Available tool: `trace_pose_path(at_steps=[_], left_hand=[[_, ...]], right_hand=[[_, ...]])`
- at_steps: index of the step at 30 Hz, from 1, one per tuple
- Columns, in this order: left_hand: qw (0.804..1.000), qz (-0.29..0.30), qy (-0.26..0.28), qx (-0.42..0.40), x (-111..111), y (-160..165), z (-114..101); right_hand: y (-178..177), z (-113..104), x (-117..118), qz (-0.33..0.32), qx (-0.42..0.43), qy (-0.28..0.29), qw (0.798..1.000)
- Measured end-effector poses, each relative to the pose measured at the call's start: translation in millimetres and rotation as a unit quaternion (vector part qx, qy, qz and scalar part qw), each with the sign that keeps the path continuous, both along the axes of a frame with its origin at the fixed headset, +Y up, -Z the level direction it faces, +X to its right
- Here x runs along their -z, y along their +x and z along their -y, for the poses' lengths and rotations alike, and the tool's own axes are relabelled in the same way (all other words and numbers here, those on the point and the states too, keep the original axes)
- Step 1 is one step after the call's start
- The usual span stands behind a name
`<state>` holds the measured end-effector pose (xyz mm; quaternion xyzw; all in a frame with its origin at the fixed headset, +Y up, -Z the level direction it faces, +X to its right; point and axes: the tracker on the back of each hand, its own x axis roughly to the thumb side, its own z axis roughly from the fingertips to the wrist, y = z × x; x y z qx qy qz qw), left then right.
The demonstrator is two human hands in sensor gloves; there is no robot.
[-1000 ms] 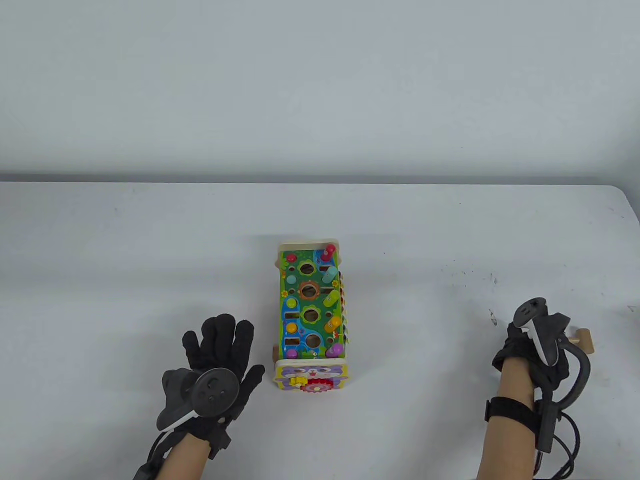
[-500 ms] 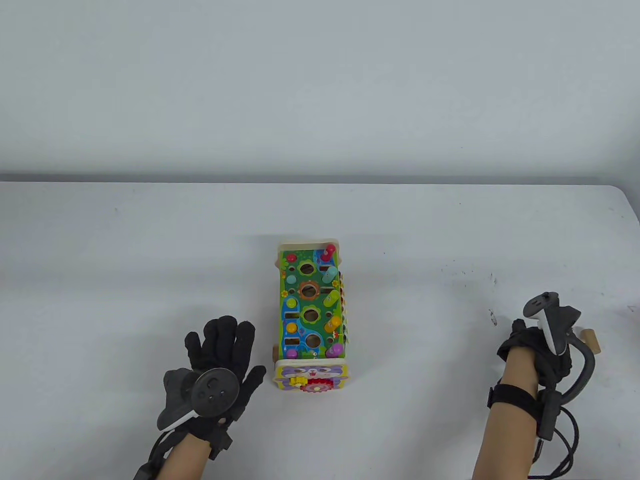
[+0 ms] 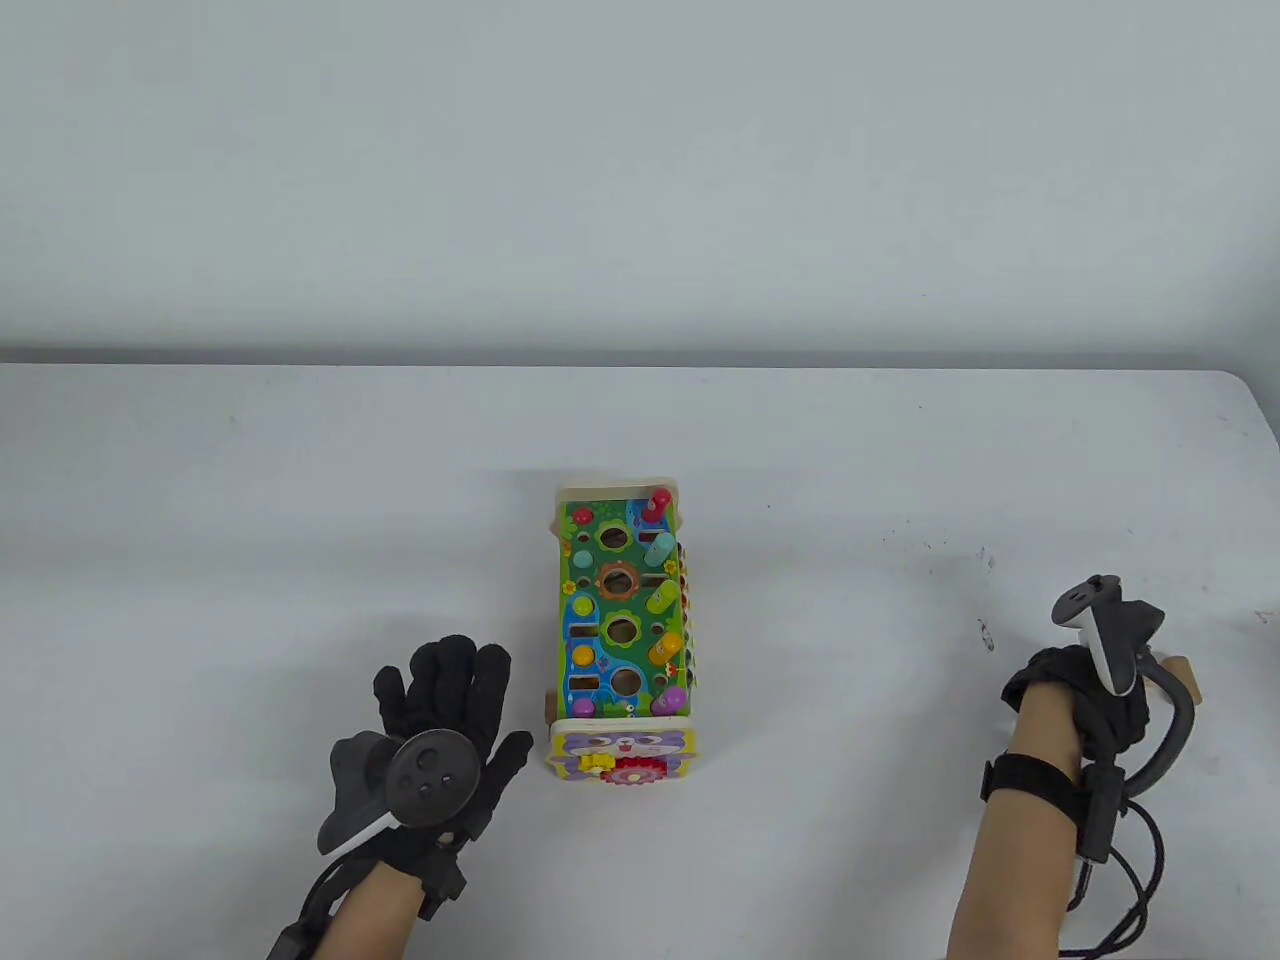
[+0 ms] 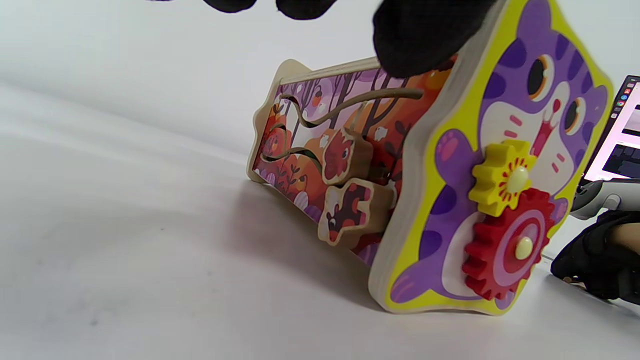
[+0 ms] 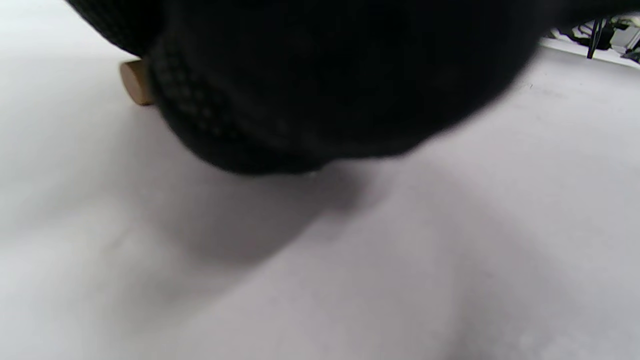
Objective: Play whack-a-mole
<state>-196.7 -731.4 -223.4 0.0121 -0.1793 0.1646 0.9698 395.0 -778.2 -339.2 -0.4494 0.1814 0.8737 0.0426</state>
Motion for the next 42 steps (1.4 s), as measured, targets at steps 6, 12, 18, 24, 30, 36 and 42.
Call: trace_pose_path(at_steps=[6, 12, 18, 24, 30, 36, 42], left_hand=[[1.0, 0.0, -0.002, -0.002, 0, 0, 0], [1.0, 0.003, -0.003, -0.004, 0, 0, 0], [1.0, 0.006, -0.003, -0.014, -1, 0, -2], [1.0, 0.007, 0.0, -0.02, -2, -1, -4], [1.0, 0.004, 0.001, -0.031, -2, -4, -5], [0.999, 0.001, 0.001, -0.037, -1, -6, -5], [0.999, -0.017, -0.002, -0.03, 3, -13, -1]], right_hand=[[3, -1, -3, 0.011, 0.023, 0.023, 0.999], [0, -1, -5, -0.007, 0.007, 0.034, 0.999], [-2, -1, -9, -0.015, 0.012, 0.054, 0.998], [-5, -5, -14, -0.018, 0.032, 0.046, 0.998], [-8, -15, -20, -0.016, 0.121, 0.171, 0.978], [-38, -37, -17, -0.075, 0.289, 0.316, 0.901], [-109, -60, -16, -0.194, 0.401, 0.388, 0.807]])
